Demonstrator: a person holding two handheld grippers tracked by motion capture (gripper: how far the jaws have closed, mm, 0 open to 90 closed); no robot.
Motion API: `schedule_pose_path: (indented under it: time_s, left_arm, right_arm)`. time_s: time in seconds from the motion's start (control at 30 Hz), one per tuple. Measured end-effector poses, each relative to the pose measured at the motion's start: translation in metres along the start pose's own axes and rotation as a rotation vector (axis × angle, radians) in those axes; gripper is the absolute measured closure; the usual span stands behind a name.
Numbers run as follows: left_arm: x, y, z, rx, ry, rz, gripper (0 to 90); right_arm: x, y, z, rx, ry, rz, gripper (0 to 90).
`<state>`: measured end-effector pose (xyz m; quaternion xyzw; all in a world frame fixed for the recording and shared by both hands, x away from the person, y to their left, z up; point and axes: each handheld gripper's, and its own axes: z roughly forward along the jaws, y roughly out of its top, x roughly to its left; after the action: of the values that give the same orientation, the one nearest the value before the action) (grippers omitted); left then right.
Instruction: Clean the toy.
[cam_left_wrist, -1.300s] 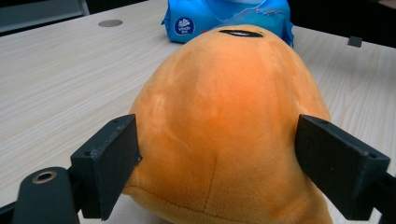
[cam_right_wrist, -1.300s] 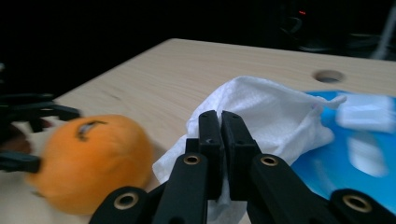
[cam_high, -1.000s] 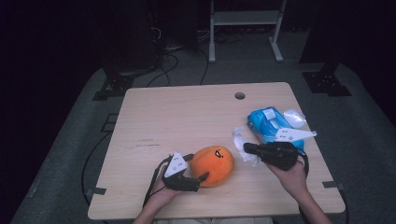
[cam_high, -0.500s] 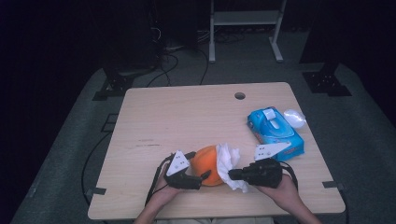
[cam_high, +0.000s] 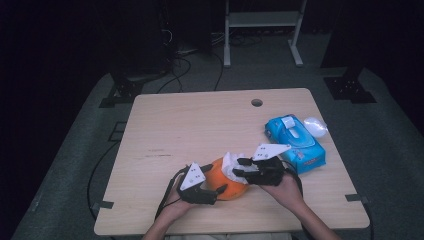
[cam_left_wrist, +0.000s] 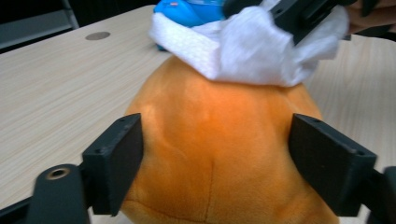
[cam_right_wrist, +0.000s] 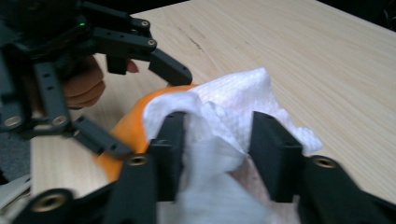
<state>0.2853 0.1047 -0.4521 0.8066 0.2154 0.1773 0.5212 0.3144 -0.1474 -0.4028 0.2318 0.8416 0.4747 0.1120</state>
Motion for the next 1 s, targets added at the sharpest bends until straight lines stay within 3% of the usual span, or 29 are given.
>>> schedule_pose_path:
  time_s: [0.13, 0.33, 0.37, 0.5, 0.6, 0.7, 0.83, 0.9, 1.0]
  left_arm:
    - [-0.001, 0.0, 0.001, 0.013, -0.013, 0.005, 21.1]
    - [-0.003, 0.002, 0.002, 0.003, -0.007, 0.021, 14.1]
    - [-0.006, 0.002, 0.004, 0.005, -0.001, 0.039, 12.2]
    - [-0.01, 0.002, 0.005, 0.007, 0.017, 0.063, 12.7]
    - [-0.009, 0.002, 0.007, 0.017, 0.029, 0.047, 14.1]
    - [-0.004, -0.001, 0.009, 0.016, 0.034, 0.006, 14.6]
    - [-0.001, 0.0, 0.013, 0.032, 0.042, 0.007, 15.0]
    - [0.006, 0.001, 0.018, 0.026, 0.049, -0.027, 15.0]
    - [0.014, 0.0, 0.02, 0.017, 0.056, -0.079, 15.4]
  right_arm:
    - [-0.001, -0.002, 0.01, 0.0, 0.007, 0.007, 46.8]
    - [-0.001, -0.015, 0.013, -0.013, -0.01, 0.055, 60.9]
    - [0.001, -0.018, 0.012, -0.005, -0.019, 0.062, 66.1]
    - [-0.005, -0.018, 0.005, -0.017, -0.01, 0.086, 73.7]
    - [-0.01, -0.021, -0.001, -0.03, -0.003, 0.11, 80.4]
    - [-0.019, -0.026, -0.011, -0.016, -0.04, 0.125, 82.1]
    - [-0.018, -0.031, -0.016, -0.013, -0.041, 0.136, 82.2]
    - [0.0, -0.026, -0.013, 0.006, -0.025, 0.072, 82.1]
    - [0.003, -0.026, -0.012, 0.028, -0.039, 0.03, 82.1]
